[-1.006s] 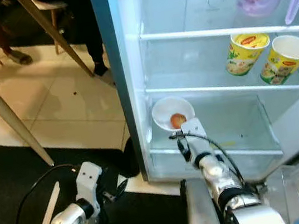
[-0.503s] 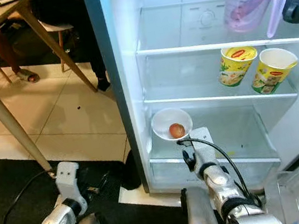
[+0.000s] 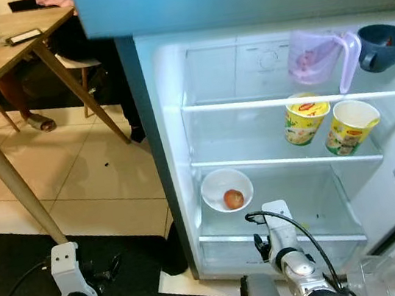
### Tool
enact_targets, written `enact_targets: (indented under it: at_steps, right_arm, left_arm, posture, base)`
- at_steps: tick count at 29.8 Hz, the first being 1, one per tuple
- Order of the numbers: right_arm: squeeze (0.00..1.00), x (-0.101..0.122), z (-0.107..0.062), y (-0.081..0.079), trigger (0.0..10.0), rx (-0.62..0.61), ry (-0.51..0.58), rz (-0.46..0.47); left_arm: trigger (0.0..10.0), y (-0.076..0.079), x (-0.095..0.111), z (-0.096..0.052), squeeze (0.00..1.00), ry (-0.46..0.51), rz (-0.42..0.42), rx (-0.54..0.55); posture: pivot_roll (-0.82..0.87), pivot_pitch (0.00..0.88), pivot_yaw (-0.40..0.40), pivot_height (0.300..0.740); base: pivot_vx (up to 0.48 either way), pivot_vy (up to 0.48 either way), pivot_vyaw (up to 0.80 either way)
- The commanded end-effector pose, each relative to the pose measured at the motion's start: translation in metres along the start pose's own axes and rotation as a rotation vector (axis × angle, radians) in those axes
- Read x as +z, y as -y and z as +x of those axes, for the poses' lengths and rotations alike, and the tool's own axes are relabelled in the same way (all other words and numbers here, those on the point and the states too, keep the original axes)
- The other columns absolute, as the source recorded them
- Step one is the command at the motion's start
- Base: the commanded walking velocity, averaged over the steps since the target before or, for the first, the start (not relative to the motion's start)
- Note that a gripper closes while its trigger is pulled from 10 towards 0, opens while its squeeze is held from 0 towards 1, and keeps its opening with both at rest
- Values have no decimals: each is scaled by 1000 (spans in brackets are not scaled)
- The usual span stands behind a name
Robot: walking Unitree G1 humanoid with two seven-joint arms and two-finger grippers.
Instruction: Restocking fridge
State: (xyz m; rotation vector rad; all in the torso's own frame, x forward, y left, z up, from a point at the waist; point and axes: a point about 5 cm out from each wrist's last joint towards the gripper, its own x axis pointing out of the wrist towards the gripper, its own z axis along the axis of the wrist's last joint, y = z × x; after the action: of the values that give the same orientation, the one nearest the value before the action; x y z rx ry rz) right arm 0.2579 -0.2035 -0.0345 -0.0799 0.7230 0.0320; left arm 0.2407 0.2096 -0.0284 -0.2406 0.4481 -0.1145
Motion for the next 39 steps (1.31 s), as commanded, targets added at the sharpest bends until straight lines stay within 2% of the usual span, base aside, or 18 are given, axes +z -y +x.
enact_targets:
  at_steps: [1,7,18,21,25,27,32,39]
  right_arm:
    - [0,-7,-1,-2,10000,6,-25,25]
    - [0,-11,-2,0,10000,-13,-30,54]
    - [0,-18,-5,8,10000,-48,-45,69]
    - [0,-22,-6,9,10000,-46,-60,71]
    - [0,-25,-7,9,10000,-46,-68,82]
    - [0,-31,-8,8,10000,-47,-89,81]
    - [0,-37,-10,9,10000,-50,-111,82]
    - [0,-52,-14,7,10000,-48,-162,71]
  left_arm:
    - [10000,-9,-2,-4,0,-18,-1,37]
    - [10000,-12,-7,-7,0,-50,26,49]
    - [10000,-15,-13,-11,0,-89,53,59]
    - [10000,-17,-27,-18,0,-167,97,76]
    - [10000,-19,-39,-25,0,-219,90,98]
    - [10000,-21,-51,-33,0,-280,88,123]
    - [10000,-23,-62,-40,0,-328,89,140]
    - [10000,-23,-78,-52,0,-401,97,155]
  posture:
    - [13,0,39,632]
    - [13,0,42,656]
    - [16,0,37,670]
    - [12,0,40,685]
    - [11,0,40,700]
    - [12,0,39,715]
    - [12,0,39,740]
    - [9,0,43,740]
  base:
    - [0,0,0]
    - [0,0,0]
    - [0,0,0]
    - [0,0,0]
    - [0,0,0]
    - [0,0,0]
    - [0,0,0]
    - [0,0,0]
